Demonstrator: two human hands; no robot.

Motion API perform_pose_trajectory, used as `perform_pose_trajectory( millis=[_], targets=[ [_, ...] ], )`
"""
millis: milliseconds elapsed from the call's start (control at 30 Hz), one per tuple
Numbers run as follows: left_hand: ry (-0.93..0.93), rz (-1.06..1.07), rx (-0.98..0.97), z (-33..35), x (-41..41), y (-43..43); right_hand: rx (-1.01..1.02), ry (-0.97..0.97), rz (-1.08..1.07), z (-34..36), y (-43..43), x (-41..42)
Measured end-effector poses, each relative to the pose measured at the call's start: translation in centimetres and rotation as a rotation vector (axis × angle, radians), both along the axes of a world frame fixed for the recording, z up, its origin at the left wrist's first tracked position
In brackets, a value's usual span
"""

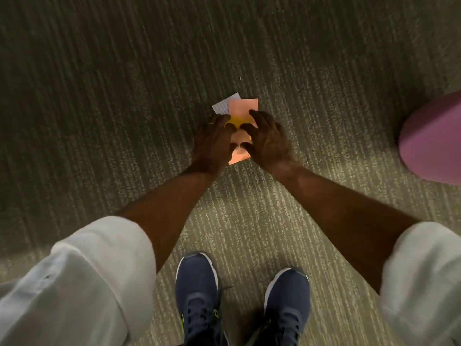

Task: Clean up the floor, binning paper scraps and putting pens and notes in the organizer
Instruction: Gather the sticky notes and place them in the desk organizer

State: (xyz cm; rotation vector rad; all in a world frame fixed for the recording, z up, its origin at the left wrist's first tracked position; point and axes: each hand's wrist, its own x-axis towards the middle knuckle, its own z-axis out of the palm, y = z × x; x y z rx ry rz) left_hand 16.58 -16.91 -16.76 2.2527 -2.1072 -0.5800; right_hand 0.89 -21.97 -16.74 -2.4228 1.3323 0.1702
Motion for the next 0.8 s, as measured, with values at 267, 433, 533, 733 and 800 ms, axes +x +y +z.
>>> perform_pose_trajectory(
  millis=[267, 433, 533, 733, 800],
  targets=[
    [0.124, -0.061, 0.018, 0.3, 1.3, -3.0, -0.079, -0.291, -0.179, -0.8, -3.0, 1.1],
    [0.333, -0.026, 0.071, 0.4, 2.3, -4.0, 0.092, -0.182, -0.107, -1.3, -5.9, 2.5],
    [0.51, 0.065, 0.143, 0.7, 4.0, -4.0, 0.143, -0.189, -0.039, -1.2, -6.7, 3.4],
    [0.485, 0.08, 0.235, 0.2, 8.3, -3.2, 0.199, -0.097, 0.059, -1.5, -7.5, 5.3],
    [0.46, 0.053, 0.292, 0.1, 9.2, -2.6, 0.198, -0.019, 0.063, -1.1, -8.0, 5.9]
  ],
)
